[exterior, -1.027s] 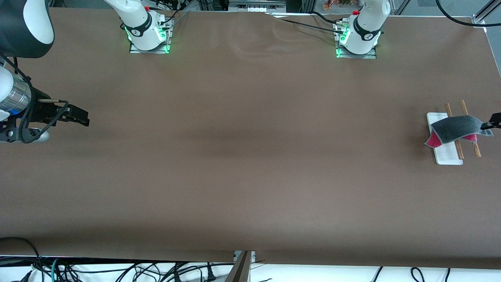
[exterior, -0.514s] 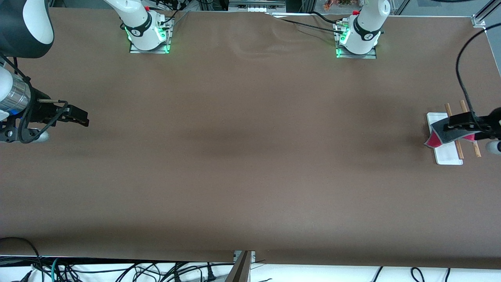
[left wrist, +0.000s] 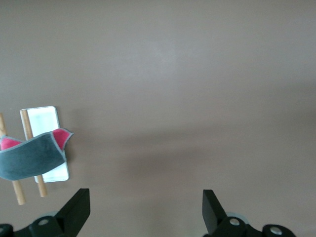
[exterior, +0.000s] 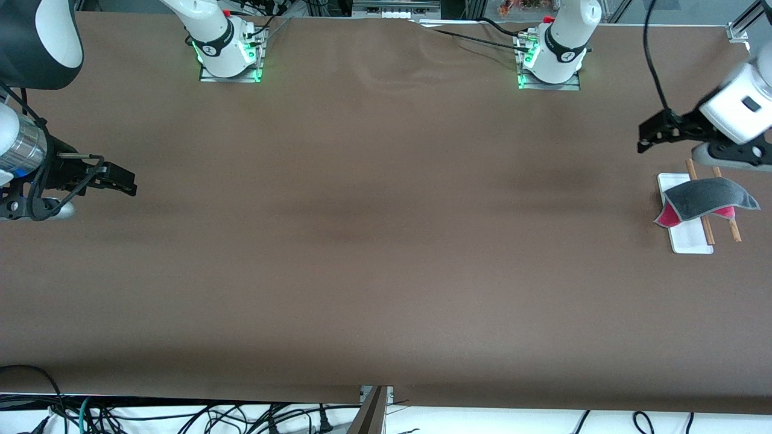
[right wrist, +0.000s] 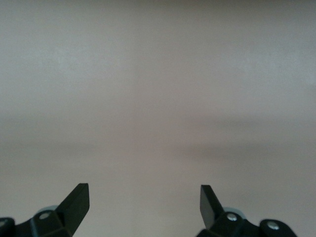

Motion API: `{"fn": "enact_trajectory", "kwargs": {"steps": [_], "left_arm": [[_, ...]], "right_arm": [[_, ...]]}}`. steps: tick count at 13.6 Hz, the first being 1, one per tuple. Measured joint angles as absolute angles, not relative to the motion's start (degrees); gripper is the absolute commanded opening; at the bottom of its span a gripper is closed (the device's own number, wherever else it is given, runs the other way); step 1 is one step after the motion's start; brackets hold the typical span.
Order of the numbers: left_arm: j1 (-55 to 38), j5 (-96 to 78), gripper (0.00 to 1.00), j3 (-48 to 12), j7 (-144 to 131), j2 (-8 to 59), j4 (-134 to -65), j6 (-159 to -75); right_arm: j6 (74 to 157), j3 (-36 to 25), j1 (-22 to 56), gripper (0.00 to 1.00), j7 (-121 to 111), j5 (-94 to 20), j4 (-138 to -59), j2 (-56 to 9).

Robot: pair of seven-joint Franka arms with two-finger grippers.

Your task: Pass towel and hang on rack

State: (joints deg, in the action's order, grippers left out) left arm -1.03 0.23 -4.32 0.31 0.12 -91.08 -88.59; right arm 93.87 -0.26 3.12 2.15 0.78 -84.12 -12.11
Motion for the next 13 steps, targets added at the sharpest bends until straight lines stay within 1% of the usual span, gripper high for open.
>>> {"fn": "enact_trajectory", "kwargs": {"steps": [3, 5, 13], "left_arm": [[-2.6, 0.2, 1.00, -4.3, -1.1, -0.1, -93.3, -90.6], [-2.6, 0.2, 1.00, -3.1, -1.1, 0.0, -94.6, -93.1], [-2.5, 0.2, 1.00, -0.6, -1.0, -0.1, -94.7, -93.7]], "right_arm": [[93.9, -0.3, 3.1, 1.00, 2.1, 0.8, -84.1, -12.1], [93.9, -0.3, 3.1, 1.00, 2.1, 0.8, -84.1, -12.1], [93.9, -0.3, 3.1, 1.00, 2.1, 0.8, -84.1, -12.1]]}}
